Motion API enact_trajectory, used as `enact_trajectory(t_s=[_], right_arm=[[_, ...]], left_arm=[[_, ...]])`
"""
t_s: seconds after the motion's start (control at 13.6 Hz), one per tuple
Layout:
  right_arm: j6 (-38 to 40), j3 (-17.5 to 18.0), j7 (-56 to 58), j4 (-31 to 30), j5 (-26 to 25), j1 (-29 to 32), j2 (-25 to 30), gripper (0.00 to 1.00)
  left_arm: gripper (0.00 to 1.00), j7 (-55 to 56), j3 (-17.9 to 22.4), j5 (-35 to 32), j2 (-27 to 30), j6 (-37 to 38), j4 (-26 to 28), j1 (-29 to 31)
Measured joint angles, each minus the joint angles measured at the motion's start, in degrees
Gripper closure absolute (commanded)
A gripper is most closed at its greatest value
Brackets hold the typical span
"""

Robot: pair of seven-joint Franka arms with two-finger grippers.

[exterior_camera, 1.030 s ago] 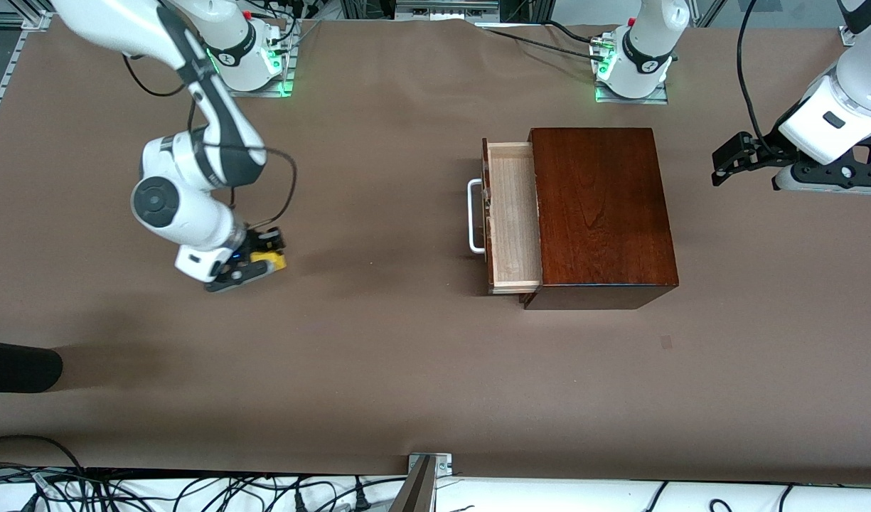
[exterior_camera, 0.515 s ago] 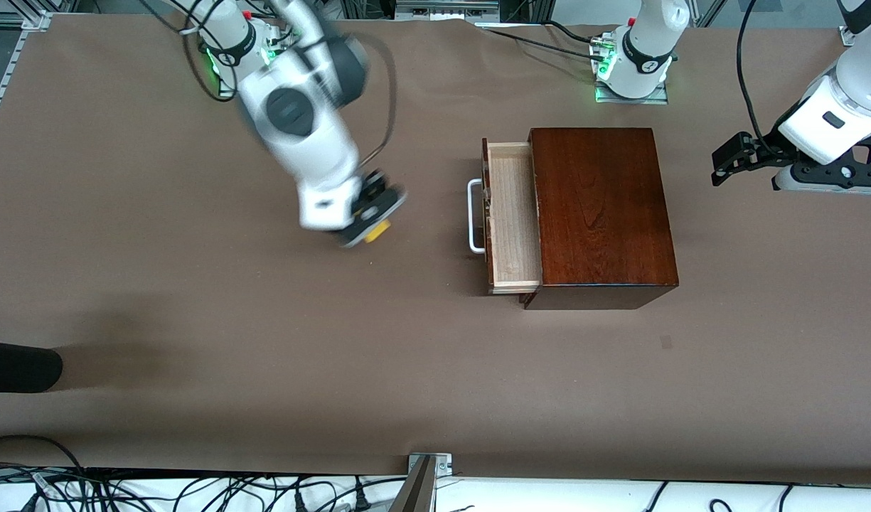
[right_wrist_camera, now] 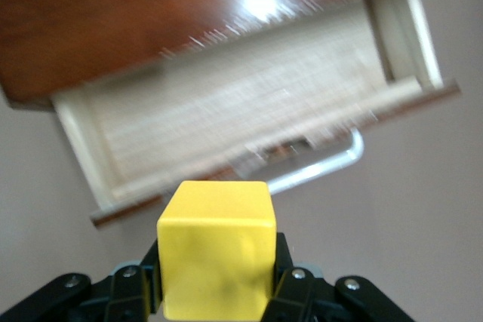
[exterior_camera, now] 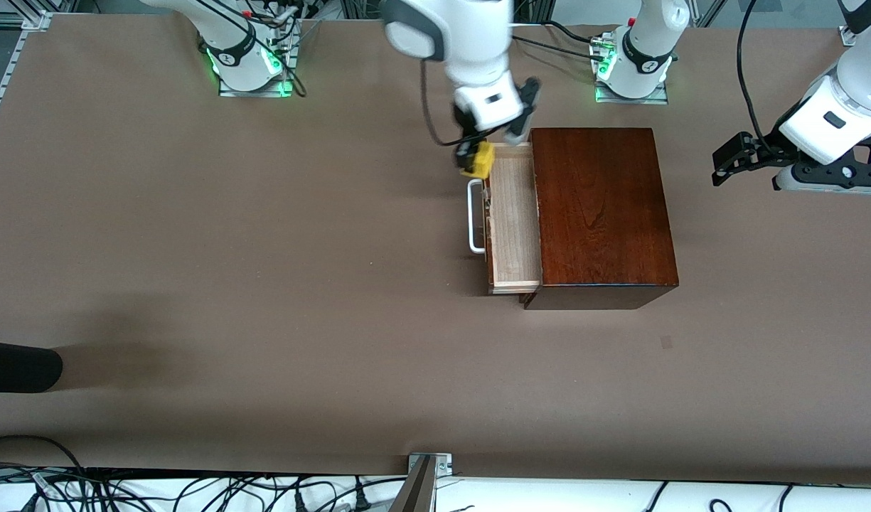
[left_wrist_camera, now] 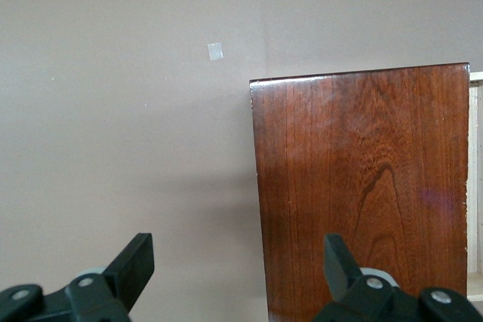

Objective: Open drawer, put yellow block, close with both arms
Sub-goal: 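Lower the cube into the drawer and open the right gripper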

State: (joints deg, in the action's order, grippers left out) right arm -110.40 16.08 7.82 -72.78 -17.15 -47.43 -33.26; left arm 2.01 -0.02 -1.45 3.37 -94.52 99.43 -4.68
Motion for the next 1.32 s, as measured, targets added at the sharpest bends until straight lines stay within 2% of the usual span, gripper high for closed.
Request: enact_trajectory(t_s=[0.22,0.52,1.32], right_arm=[[0.83,-0.22,2.52,6.45,-4.40,-4.75,-6.23,1.00],[0.43,-0.73,9.58,11.42,-4.76,-5.24,-11.36,1.00],[-2.11,-1.89,17.74,12.27,-4.77,-5.21,-16.57,1.00]], left_arm=[[0.00,0.00,-0.01,0.00,0.00,0.00,0.00,0.00],[0.00,0.00,0.00,0.00,0.00,0.00,-0.01,0.00],[0.00,0.00,0.00,0.00,-0.01,0.01,-0.02,0.00]])
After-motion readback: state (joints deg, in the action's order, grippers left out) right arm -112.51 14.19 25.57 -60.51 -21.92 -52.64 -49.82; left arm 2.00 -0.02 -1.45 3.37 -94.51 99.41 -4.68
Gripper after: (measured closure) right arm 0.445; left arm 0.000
